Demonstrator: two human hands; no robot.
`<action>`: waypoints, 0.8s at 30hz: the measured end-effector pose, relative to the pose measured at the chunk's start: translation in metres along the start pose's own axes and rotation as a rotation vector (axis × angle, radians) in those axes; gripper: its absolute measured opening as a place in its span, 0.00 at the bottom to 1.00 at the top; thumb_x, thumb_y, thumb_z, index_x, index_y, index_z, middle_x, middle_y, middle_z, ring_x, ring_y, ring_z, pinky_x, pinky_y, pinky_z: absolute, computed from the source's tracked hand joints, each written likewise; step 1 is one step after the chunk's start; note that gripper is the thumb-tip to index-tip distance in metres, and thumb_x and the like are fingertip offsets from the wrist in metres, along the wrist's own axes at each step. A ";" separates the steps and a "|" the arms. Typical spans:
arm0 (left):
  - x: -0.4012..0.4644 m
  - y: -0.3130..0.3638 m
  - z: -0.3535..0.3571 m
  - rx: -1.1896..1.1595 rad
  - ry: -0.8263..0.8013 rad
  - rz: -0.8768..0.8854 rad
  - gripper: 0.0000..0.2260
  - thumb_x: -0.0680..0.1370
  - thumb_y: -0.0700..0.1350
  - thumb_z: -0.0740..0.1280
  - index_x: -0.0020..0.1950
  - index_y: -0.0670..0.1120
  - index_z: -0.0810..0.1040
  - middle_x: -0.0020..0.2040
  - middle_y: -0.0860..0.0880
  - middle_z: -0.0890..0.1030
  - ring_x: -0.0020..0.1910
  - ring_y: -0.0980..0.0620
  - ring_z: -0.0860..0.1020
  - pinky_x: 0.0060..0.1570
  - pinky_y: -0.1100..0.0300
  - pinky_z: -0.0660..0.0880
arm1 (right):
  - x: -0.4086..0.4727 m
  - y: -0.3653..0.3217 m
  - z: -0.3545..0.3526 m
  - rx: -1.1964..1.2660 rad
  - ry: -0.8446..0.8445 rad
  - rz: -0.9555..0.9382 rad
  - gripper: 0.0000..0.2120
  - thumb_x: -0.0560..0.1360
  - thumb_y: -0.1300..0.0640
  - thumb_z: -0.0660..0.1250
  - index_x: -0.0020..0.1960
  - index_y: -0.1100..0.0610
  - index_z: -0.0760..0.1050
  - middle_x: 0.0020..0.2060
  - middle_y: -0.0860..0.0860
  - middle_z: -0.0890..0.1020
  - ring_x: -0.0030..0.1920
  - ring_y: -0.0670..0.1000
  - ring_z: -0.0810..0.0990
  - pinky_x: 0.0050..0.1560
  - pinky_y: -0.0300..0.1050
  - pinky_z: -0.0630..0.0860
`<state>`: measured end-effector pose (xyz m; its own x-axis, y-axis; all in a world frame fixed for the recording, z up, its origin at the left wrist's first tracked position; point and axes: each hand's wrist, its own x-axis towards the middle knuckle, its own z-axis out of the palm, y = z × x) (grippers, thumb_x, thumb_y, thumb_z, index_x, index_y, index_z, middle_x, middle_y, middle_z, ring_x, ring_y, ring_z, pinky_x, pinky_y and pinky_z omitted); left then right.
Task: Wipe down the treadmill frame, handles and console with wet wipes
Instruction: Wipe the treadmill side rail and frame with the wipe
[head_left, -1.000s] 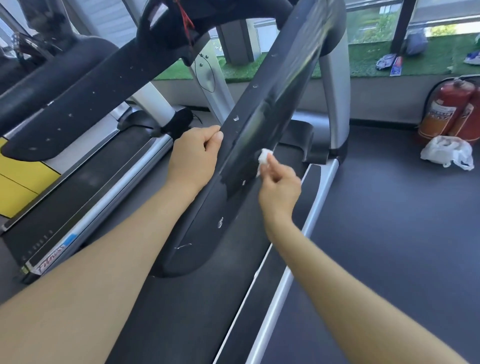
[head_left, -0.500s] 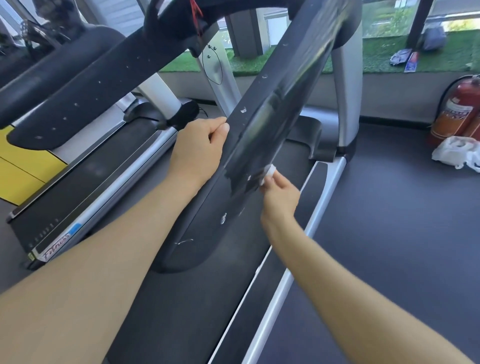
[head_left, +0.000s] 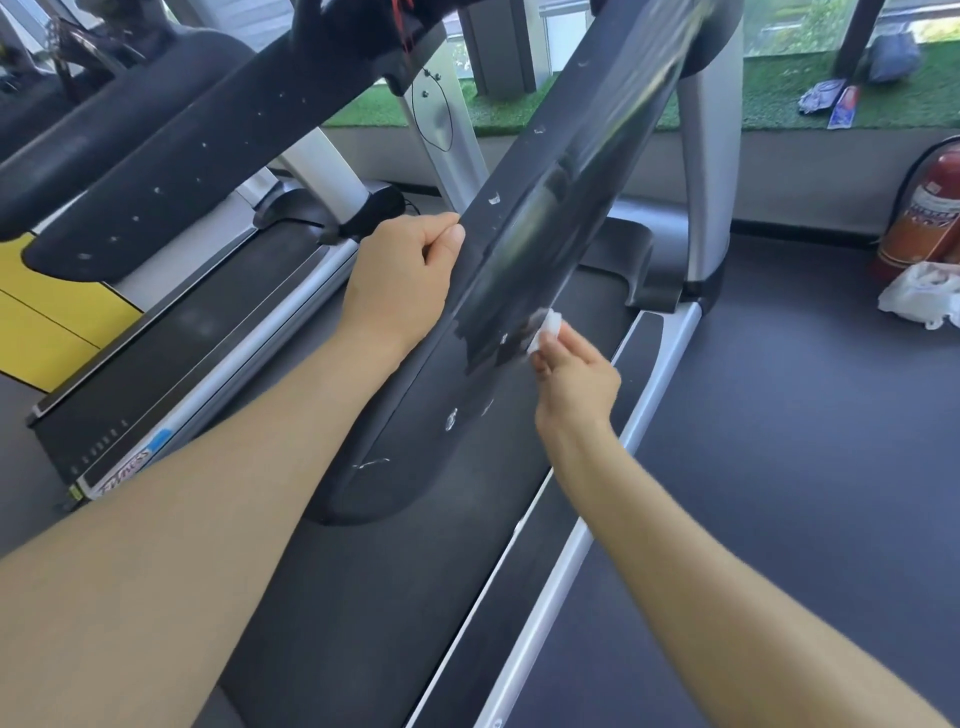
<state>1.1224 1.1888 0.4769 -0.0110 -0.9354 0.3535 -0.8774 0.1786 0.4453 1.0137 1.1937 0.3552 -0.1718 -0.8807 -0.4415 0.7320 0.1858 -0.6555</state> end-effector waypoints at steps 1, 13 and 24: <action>0.000 0.000 0.000 -0.006 0.000 0.008 0.07 0.82 0.45 0.58 0.44 0.49 0.65 0.42 0.51 0.67 0.41 0.55 0.62 0.36 0.61 0.58 | 0.009 -0.007 0.003 -0.014 0.026 -0.001 0.10 0.75 0.70 0.64 0.47 0.59 0.81 0.36 0.48 0.80 0.35 0.45 0.75 0.38 0.34 0.73; 0.003 -0.006 0.001 0.020 0.002 0.012 0.11 0.80 0.48 0.57 0.40 0.45 0.70 0.39 0.49 0.69 0.41 0.54 0.65 0.41 0.59 0.64 | -0.050 0.012 -0.005 -0.193 -0.143 -0.240 0.03 0.77 0.61 0.67 0.45 0.56 0.75 0.29 0.40 0.79 0.32 0.44 0.74 0.43 0.37 0.75; 0.005 -0.008 0.003 0.014 0.004 0.039 0.08 0.79 0.49 0.56 0.42 0.48 0.68 0.41 0.50 0.71 0.43 0.54 0.66 0.43 0.58 0.65 | -0.069 0.015 -0.010 -0.246 -0.283 -0.296 0.06 0.77 0.64 0.66 0.42 0.56 0.73 0.40 0.45 0.81 0.34 0.47 0.74 0.44 0.46 0.74</action>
<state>1.1283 1.1822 0.4726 -0.0434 -0.9265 0.3737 -0.8831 0.2105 0.4193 1.0297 1.2618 0.3695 -0.1384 -0.9890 -0.0519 0.4949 -0.0237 -0.8686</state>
